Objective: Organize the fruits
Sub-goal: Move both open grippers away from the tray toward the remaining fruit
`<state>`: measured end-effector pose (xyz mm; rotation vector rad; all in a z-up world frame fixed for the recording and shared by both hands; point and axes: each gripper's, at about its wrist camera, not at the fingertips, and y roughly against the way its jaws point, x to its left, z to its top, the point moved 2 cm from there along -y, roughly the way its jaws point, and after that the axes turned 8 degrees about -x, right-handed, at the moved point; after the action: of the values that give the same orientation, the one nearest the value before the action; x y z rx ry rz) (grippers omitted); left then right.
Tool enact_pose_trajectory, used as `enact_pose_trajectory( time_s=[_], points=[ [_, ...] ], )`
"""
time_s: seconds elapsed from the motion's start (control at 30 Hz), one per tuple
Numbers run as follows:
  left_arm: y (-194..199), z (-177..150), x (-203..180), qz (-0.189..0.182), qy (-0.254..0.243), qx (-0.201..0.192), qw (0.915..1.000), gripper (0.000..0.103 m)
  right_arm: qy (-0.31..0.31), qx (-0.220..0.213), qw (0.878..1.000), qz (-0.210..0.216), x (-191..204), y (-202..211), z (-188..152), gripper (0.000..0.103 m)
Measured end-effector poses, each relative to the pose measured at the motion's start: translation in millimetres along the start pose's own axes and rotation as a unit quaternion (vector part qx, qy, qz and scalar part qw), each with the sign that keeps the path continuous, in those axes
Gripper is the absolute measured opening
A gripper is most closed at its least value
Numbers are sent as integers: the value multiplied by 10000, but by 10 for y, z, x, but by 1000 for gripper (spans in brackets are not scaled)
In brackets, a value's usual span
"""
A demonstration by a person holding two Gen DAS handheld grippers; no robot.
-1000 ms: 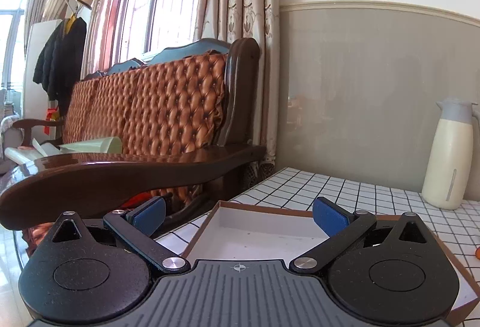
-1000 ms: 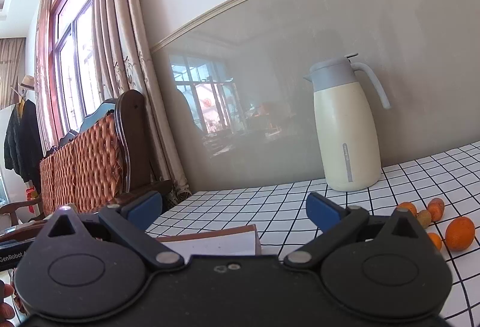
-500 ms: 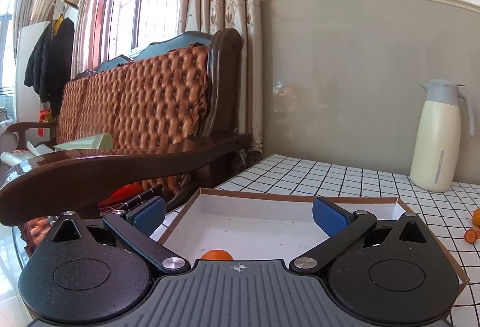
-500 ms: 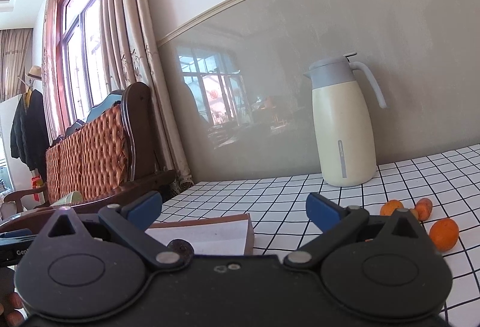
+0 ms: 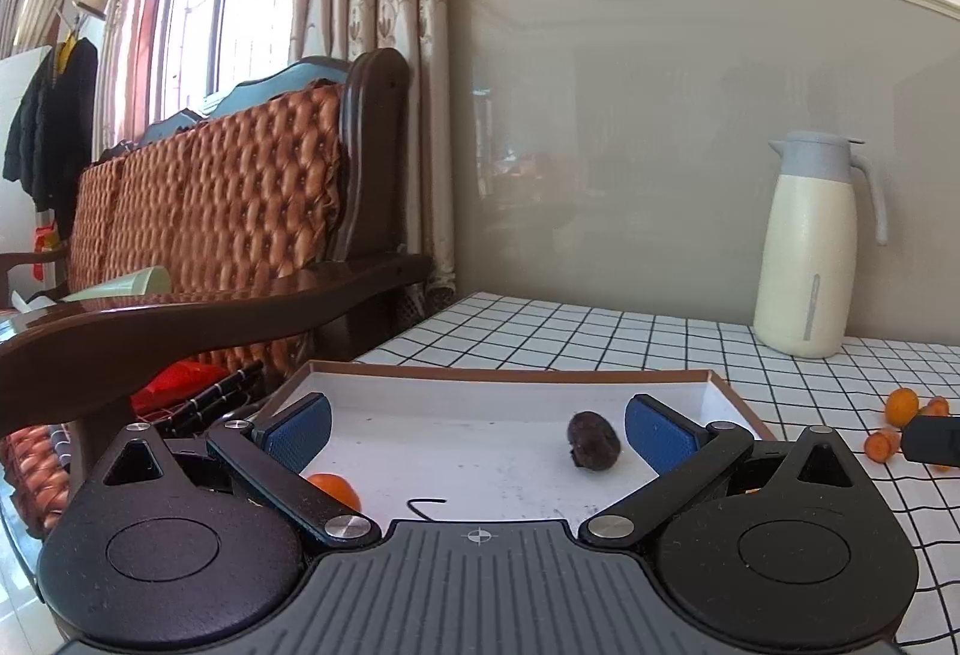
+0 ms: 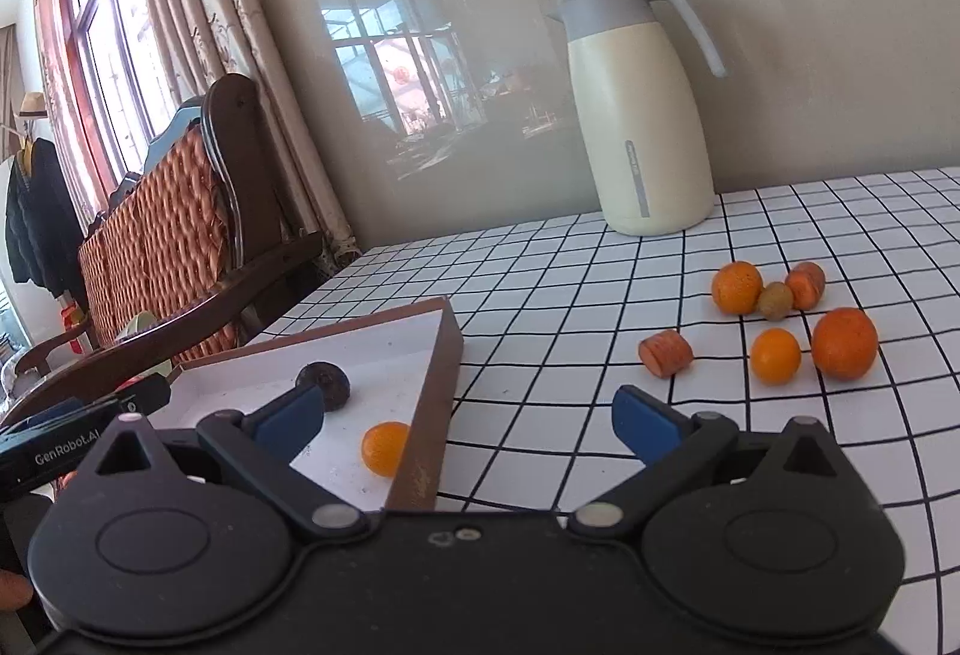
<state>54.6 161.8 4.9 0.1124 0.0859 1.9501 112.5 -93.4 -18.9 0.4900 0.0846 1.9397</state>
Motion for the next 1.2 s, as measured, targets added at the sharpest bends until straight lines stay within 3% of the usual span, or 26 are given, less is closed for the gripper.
enact_pose_trajectory(
  time_s=[0.37, 0.73, 0.83, 1.2],
  points=[
    [145, 5, -789, -1079, -190, -45, 9940, 103, 143, 34, 9988, -469, -487, 310, 61, 96],
    [207, -111, -1622, -1903, -540, 146, 9801, 103, -112, -92, 9931, -1167, -1052, 500, 131, 68],
    [198, -154, -1785, -2075, -616, 259, 9760, 103, -108, -87, 9912, -1319, -1147, 547, 142, 65],
    [125, -277, -2215, -2379, -807, 557, 9663, 103, -66, 85, 9878, -1553, -1420, 664, 115, 49]
  ],
)
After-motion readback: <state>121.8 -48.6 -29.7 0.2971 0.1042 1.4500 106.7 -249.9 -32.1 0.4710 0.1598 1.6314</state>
